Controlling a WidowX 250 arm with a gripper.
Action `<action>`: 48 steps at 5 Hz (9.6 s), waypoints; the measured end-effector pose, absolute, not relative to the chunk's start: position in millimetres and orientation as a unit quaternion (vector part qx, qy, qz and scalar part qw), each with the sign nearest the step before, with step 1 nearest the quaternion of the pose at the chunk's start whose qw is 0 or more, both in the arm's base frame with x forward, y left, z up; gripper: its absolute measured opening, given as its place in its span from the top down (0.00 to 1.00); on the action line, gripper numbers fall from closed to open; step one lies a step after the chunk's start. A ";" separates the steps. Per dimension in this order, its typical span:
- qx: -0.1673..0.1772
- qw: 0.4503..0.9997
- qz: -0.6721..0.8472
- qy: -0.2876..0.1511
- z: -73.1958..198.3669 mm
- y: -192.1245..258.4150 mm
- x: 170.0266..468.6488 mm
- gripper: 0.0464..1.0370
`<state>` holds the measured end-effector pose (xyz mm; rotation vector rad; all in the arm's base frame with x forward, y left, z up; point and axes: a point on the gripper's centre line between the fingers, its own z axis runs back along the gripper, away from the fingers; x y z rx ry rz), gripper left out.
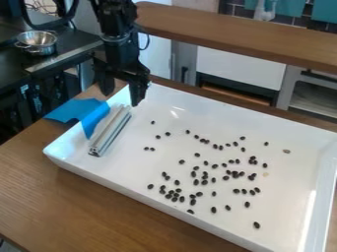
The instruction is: Sweep into pile
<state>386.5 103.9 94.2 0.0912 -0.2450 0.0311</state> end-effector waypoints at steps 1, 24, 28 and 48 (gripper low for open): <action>0.040 0.994 0.019 -0.102 79.0 103.2 384.0 0.04; 0.059 0.996 0.033 -0.062 26.0 -10.5 348.5 0.68; 0.062 0.996 0.003 -0.064 24.7 -67.6 334.2 0.68; 0.045 0.998 -0.025 -0.033 25.6 23.8 413.8 0.68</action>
